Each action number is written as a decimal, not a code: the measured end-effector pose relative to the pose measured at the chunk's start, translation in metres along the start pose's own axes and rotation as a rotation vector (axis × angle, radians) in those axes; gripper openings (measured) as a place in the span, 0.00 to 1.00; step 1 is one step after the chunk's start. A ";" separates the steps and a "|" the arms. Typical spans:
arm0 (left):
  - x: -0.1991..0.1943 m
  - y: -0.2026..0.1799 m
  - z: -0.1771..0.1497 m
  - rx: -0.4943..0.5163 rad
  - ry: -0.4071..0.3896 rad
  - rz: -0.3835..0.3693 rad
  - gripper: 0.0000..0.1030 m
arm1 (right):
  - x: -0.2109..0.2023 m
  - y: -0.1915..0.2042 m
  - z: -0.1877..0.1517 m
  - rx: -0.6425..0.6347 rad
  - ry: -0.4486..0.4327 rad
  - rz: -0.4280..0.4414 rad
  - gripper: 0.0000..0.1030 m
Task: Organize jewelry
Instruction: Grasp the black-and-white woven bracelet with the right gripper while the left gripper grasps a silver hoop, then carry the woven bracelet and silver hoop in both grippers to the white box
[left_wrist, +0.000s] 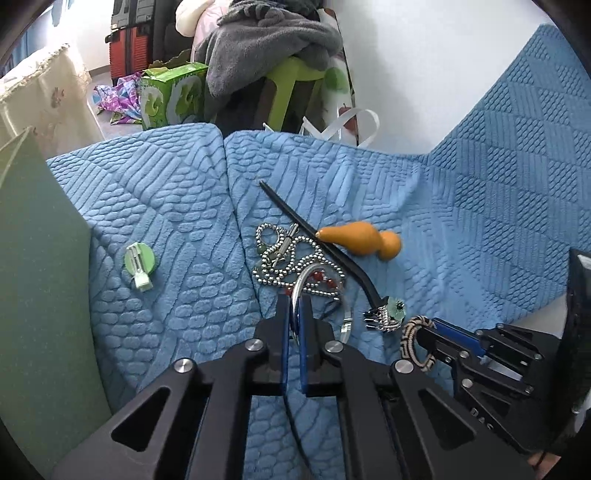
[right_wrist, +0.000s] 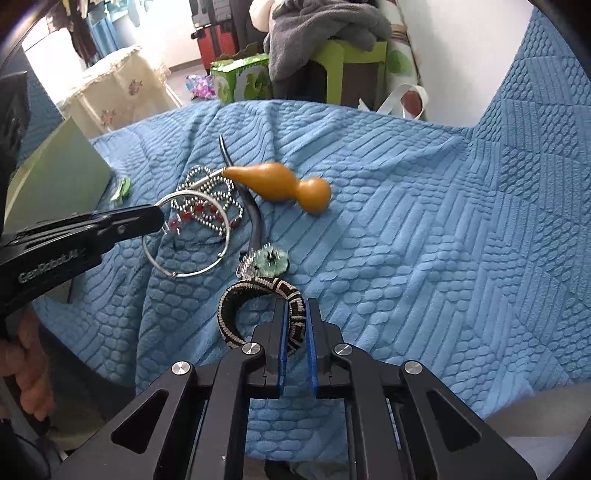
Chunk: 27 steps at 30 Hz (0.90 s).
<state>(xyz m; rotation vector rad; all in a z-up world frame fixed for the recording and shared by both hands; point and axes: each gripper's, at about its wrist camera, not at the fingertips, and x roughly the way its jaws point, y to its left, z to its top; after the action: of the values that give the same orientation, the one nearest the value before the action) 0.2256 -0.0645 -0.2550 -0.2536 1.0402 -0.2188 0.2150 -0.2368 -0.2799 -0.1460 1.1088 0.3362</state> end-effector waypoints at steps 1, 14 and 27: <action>-0.004 0.000 0.000 -0.004 -0.007 -0.006 0.03 | -0.002 0.000 0.001 0.005 -0.007 0.002 0.07; -0.049 -0.005 -0.002 0.012 -0.081 -0.051 0.03 | -0.027 0.004 0.009 0.021 -0.047 0.003 0.07; -0.074 0.000 -0.009 0.002 -0.100 -0.062 0.03 | -0.030 0.004 -0.009 0.050 0.015 0.017 0.08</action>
<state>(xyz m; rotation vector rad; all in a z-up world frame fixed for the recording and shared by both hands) 0.1815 -0.0434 -0.1991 -0.2929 0.9339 -0.2604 0.1940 -0.2415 -0.2568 -0.0947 1.1325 0.3224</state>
